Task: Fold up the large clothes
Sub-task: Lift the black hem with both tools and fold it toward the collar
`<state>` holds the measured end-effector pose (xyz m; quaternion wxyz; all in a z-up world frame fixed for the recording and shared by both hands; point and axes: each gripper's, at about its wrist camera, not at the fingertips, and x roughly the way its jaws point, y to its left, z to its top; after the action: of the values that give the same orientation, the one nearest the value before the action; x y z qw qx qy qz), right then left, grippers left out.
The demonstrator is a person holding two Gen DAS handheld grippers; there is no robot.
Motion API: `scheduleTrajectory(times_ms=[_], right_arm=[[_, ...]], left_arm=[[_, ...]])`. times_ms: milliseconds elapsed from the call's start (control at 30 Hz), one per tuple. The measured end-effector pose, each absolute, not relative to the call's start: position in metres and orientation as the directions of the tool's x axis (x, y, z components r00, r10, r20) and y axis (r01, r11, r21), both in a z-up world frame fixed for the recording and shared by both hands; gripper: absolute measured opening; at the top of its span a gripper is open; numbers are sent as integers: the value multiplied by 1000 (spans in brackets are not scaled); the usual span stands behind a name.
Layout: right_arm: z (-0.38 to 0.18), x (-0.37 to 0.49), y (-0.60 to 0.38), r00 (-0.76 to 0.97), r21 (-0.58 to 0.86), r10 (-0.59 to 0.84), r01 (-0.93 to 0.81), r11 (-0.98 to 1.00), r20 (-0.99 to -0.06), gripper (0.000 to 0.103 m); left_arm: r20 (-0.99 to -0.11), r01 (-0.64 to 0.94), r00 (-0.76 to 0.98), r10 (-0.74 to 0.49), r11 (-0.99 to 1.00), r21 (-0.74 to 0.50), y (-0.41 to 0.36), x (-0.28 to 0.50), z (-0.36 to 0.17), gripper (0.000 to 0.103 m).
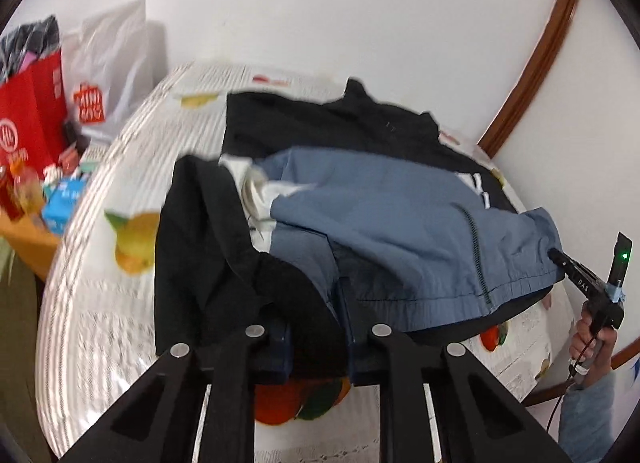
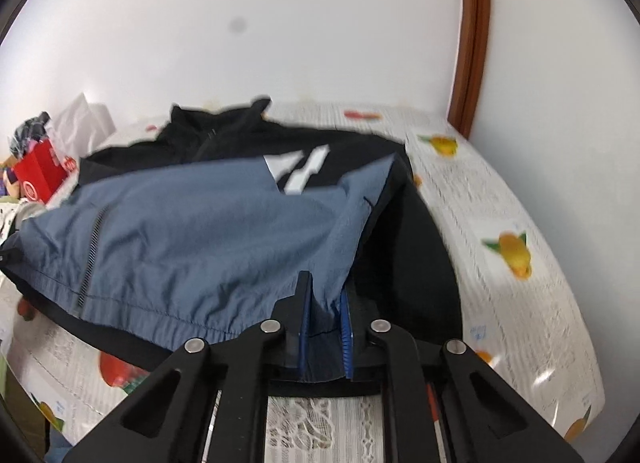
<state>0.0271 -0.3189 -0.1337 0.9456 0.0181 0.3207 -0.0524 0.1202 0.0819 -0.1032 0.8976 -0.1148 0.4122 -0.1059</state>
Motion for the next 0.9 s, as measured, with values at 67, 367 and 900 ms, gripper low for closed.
scheduleTrajectory(times_ms=[67, 367, 900], right_arm=[[-121, 29, -321, 814, 24, -67, 99, 995, -577, 10], [-85, 70, -333, 850, 117, -21, 96, 989, -527, 9], [-97, 179, -349, 821, 134, -47, 149, 980, -569, 9]], left_arm=[[-700, 102, 653, -289, 949, -297, 84, 126, -94, 16], [-657, 75, 701, -279, 944, -321, 91, 174, -70, 15], [-713, 16, 650, -263, 943, -333, 99, 284, -102, 17]])
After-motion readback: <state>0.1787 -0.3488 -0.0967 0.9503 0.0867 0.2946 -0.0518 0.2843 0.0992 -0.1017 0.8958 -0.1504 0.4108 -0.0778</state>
